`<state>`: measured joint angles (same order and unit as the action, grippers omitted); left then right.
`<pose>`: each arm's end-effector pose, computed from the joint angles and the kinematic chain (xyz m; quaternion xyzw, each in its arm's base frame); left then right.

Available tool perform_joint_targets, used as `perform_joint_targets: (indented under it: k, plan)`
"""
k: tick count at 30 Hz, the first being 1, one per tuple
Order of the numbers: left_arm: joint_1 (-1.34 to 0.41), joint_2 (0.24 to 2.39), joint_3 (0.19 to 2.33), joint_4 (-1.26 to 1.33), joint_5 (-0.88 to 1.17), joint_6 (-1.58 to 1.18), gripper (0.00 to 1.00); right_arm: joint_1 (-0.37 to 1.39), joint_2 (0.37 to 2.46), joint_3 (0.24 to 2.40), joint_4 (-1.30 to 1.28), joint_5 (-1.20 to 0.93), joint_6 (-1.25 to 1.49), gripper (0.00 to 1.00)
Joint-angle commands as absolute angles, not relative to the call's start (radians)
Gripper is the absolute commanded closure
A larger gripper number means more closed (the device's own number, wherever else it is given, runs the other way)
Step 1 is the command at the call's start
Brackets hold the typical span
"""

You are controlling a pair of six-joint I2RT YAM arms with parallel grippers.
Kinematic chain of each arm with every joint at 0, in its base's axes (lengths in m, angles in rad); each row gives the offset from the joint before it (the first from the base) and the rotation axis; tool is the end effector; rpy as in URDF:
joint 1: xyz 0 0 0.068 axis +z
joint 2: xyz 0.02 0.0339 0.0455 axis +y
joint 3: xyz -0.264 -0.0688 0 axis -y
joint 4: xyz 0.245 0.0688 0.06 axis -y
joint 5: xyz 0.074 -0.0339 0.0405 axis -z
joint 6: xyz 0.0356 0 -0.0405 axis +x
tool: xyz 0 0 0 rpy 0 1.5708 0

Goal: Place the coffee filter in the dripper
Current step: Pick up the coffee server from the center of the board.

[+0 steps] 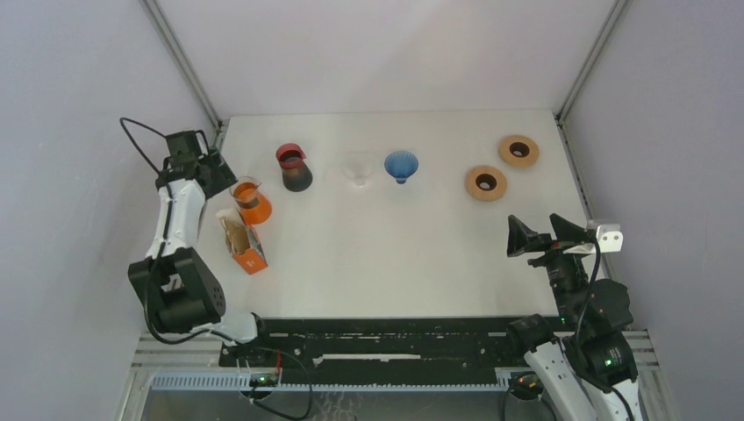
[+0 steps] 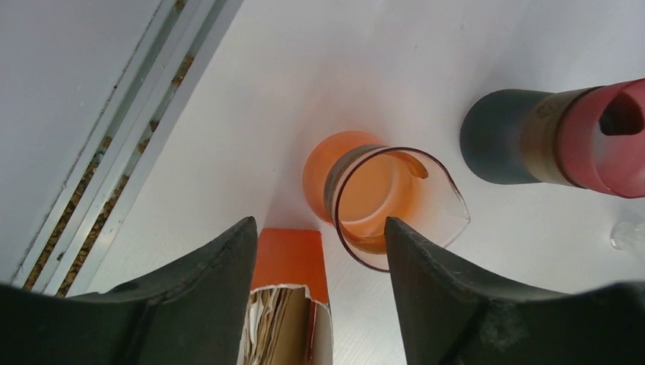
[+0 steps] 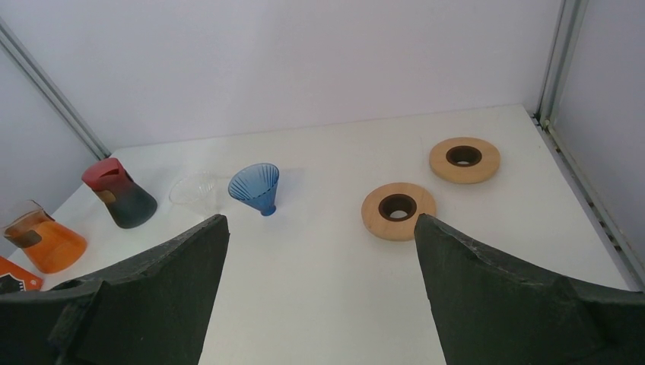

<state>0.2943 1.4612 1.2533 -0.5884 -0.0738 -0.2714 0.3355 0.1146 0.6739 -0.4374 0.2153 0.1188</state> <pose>0.3053 0.0953 0.3058 -0.2716 0.8847 0.0385 0.3770 0.0417 0.0065 0.3378 0.0087 0.6637 0.0983 0.7414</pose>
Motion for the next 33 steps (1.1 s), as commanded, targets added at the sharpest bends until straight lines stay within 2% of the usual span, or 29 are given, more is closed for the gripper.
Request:
perform_joint_targets:
  k: [1, 8, 15, 20, 28, 33]
  plan:
    - [0.303, 1.523, 1.358, -0.621, -0.03, -0.236, 0.37, 0.342, 0.132, 0.671, -0.407, 0.213, 0.13, 0.0]
    - [0.301, 1.623, 1.406, -0.662, 0.007, -0.216, 0.52, 0.341, 0.136, 0.67, -0.407, 0.214, 0.129, 0.0]
    - [0.302, 1.674, 1.417, -0.677, 0.042, -0.197, 0.58, 0.342, 0.14, 0.672, -0.406, 0.214, 0.127, 0.0]
    - [0.299, 1.702, 1.423, -0.68, 0.059, -0.186, 0.68, 0.34, 0.142, 0.67, -0.404, 0.219, 0.126, 0.0]
    - [0.266, 1.688, 1.436, -0.69, 0.073, -0.161, 0.89, 0.34, 0.144, 0.671, -0.407, 0.216, 0.126, 0.0]
    - [0.228, 1.65, 1.438, -0.69, 0.078, -0.156, 0.97, 0.34, 0.147, 0.671, -0.407, 0.217, 0.127, 0.0]
